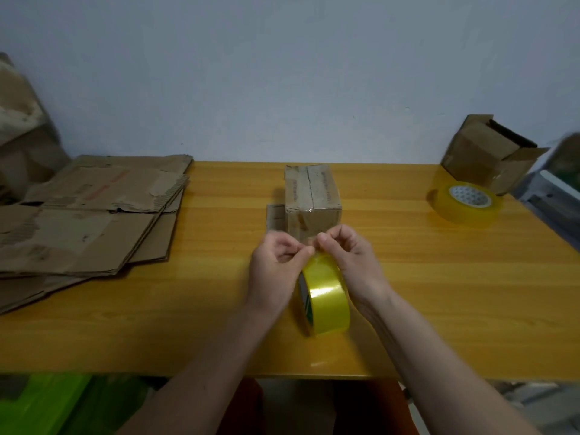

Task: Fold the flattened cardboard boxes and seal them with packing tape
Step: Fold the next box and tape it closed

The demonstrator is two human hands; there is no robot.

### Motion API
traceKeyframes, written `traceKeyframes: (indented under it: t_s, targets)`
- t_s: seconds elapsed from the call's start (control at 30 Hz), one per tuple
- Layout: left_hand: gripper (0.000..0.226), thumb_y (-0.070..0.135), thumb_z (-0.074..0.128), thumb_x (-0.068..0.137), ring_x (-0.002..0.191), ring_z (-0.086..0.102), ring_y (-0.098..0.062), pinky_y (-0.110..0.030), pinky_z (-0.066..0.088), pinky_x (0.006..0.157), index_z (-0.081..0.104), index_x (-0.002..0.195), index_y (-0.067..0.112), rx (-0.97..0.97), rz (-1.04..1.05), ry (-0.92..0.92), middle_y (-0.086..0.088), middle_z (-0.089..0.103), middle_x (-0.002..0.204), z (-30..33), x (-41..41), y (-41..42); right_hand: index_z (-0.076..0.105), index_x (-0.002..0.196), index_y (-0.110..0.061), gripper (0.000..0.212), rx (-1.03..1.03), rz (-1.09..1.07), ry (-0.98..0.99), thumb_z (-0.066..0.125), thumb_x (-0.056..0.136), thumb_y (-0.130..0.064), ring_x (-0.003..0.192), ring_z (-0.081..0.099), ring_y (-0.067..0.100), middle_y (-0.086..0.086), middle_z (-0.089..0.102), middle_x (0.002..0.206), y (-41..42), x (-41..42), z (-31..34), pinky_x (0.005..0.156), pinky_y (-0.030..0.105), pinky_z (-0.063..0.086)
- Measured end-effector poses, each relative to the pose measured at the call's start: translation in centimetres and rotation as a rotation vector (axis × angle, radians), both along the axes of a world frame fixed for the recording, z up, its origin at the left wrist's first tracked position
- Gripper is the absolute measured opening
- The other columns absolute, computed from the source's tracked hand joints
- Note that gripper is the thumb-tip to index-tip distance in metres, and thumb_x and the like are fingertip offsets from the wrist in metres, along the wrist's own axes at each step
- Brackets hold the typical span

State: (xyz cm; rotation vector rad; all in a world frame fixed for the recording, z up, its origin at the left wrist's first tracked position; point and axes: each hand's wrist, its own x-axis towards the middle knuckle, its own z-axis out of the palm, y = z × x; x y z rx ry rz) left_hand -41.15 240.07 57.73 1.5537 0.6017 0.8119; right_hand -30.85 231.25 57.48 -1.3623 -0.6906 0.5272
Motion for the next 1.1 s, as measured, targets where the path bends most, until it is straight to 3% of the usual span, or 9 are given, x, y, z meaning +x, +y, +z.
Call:
traceKeyframes:
  t_s: [0.07,0.13,0.27,0.33,0.5,0.73,0.87,1.0,1.1]
  targets:
    - [0.037,0.001,0.073,0.08,0.082,0.072,-0.023,-0.028,0.057,0.075,0.04,0.091,0.014,-0.038,-0.006,-0.054,-0.017,0.071,0.087,0.3,-0.1,0.4,0.056,0.074,-0.012,0.019,0.026,0.005,0.013,0.058,0.093,-0.01,0.072,0.061,0.014,0.008,0.066,0.076,0.1,-0.1,0.0,0.073,0.03,0.047]
    - [0.036,-0.004,0.07,0.081,0.078,0.072,-0.022,-0.028,0.058,0.073,0.039,0.088,0.012,0.004,-0.006,-0.091,-0.021,0.069,0.086,0.5,-0.2,0.6,0.054,0.076,-0.007,0.018,0.049,0.013,0.024,0.055,0.093,-0.005,0.068,0.062,0.01,0.007,0.067,0.073,0.2,-0.2,0.0,0.071,0.025,0.048]
    - [0.019,-0.004,0.068,0.084,0.079,0.071,-0.026,-0.032,0.058,0.074,0.054,0.086,0.01,0.101,0.009,-0.118,-0.02,0.068,0.083,0.1,-0.5,0.6,0.052,0.077,-0.007,0.018,0.053,0.024,0.007,0.054,0.094,-0.004,0.064,0.062,0.004,-0.002,0.068,0.068,0.1,-0.1,0.0,0.066,0.017,0.048]
    - [0.017,-0.001,0.068,0.085,0.08,0.069,-0.015,-0.022,0.055,0.073,0.065,0.094,0.013,0.169,-0.022,-0.084,-0.009,0.07,0.085,0.4,-0.7,0.5,0.053,0.078,-0.005,0.016,0.03,0.017,-0.031,0.054,0.094,-0.006,0.064,0.059,0.001,-0.007,0.065,0.066,0.1,0.0,-0.1,0.065,0.015,0.045]
    - [0.028,-0.002,0.072,0.081,0.074,0.062,0.005,-0.006,0.047,0.07,0.072,0.108,0.004,0.319,-0.052,-0.002,-0.002,0.066,0.088,1.4,-0.8,0.8,0.054,0.079,-0.005,0.015,0.004,0.006,-0.134,0.055,0.094,-0.008,0.073,0.052,0.012,0.006,0.058,0.075,0.0,0.1,-0.1,0.069,0.024,0.042]
    - [0.018,0.007,0.082,0.073,0.063,0.059,-0.003,-0.01,0.05,0.063,0.078,0.09,0.011,0.704,0.108,0.152,0.0,0.072,0.081,2.0,-0.9,1.7,0.058,0.085,0.003,0.017,-0.025,-0.036,-0.266,0.056,0.094,-0.011,0.079,0.059,0.019,0.012,0.066,0.083,-0.6,0.3,0.1,0.077,0.035,0.047]
    - [0.014,0.008,0.076,0.08,0.071,0.058,-0.002,-0.01,0.048,0.067,0.074,0.091,0.016,0.62,0.057,0.192,0.004,0.064,0.089,3.2,-1.3,2.2,0.06,0.085,-0.004,0.014,-0.049,-0.035,-0.319,0.058,0.093,-0.014,0.085,0.06,0.032,0.015,0.066,0.086,-1.1,0.4,0.3,0.079,0.046,0.049]
    - [0.03,-0.002,0.06,0.083,0.097,0.057,-0.01,-0.024,0.053,0.082,0.049,0.097,0.022,0.487,-0.102,0.214,-0.002,0.056,0.104,3.9,-1.4,1.8,0.06,0.083,-0.005,0.014,-0.056,-0.054,-0.317,0.058,0.094,-0.014,0.086,0.06,0.035,0.015,0.067,0.086,-0.8,0.4,0.3,0.08,0.05,0.048]
    - [0.029,0.011,0.062,0.076,0.105,0.06,-0.011,-0.028,0.053,0.088,0.043,0.09,0.027,0.387,-0.224,0.195,0.002,0.059,0.107,3.6,-1.6,1.3,0.059,0.083,-0.003,0.016,-0.054,-0.05,-0.324,0.058,0.094,-0.014,0.084,0.058,0.04,0.022,0.064,0.086,-0.6,0.4,0.4,0.079,0.054,0.047]
